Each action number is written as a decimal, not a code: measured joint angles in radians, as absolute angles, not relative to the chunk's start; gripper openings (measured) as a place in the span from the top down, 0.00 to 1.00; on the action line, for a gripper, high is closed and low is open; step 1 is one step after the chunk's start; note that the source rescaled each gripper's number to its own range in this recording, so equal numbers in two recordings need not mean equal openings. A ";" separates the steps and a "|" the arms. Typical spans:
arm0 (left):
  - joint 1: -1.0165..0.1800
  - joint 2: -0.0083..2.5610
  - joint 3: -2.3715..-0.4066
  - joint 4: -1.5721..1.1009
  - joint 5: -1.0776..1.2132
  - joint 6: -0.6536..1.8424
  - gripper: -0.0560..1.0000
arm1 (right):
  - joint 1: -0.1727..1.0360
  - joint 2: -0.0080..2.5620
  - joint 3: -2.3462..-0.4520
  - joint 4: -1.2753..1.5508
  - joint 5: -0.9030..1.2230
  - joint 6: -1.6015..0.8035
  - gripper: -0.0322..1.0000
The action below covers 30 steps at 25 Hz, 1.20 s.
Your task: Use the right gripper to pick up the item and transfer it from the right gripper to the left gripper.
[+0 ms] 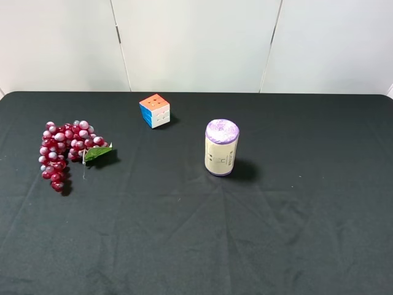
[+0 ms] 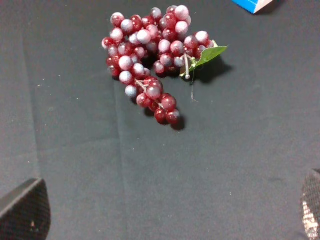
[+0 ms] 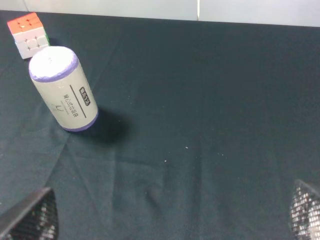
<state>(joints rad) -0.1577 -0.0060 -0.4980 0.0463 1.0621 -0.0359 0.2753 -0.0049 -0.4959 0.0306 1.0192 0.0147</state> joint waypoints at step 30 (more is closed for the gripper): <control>-0.036 -0.006 -0.497 0.062 1.062 -0.036 0.00 | -0.001 -0.005 -0.496 0.035 1.020 0.015 0.00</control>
